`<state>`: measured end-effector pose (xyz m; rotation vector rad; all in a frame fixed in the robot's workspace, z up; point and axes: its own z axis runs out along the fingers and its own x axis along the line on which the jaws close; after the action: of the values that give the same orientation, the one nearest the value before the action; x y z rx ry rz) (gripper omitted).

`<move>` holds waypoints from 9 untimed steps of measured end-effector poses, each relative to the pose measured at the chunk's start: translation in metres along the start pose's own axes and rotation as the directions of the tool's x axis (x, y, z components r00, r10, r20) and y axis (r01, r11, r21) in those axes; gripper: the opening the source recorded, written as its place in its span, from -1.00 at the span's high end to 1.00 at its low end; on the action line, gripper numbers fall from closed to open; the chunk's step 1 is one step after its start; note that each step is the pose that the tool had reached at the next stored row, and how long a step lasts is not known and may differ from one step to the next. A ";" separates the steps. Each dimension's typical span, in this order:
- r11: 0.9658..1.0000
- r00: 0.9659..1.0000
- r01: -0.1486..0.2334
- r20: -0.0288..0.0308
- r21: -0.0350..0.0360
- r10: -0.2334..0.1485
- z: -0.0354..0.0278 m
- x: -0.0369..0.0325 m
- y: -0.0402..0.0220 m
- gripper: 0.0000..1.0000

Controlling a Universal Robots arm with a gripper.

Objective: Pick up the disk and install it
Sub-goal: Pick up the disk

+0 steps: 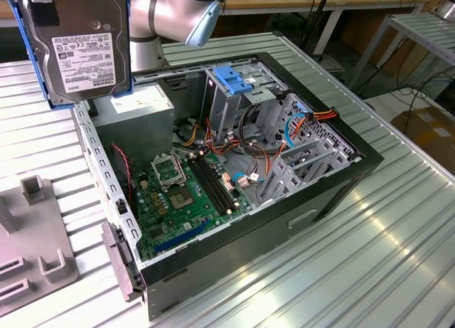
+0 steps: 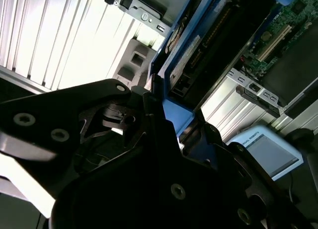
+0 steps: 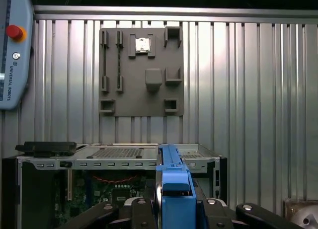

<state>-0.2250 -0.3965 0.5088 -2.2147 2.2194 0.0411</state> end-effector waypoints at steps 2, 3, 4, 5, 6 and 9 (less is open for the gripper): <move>1.000 1.000 0.000 0.000 0.000 0.000 0.0005 0.0021 -0.0029 0.25; 1.000 1.000 0.000 0.000 0.000 0.000 0.0007 0.0028 -0.0050 0.25; 1.000 1.000 0.000 0.000 0.000 0.000 0.0010 0.0034 -0.0074 0.25; 1.000 1.000 0.000 0.000 0.000 0.000 0.0013 0.0039 -0.0104 0.25; 1.000 1.000 0.000 0.000 0.000 0.000 0.0016 0.0042 -0.0132 0.25; 1.000 1.000 0.000 -0.001 0.000 0.000 0.0027 0.0054 -0.0230 0.25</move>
<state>-0.2020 -0.4018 0.5056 -2.2152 2.2199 0.0401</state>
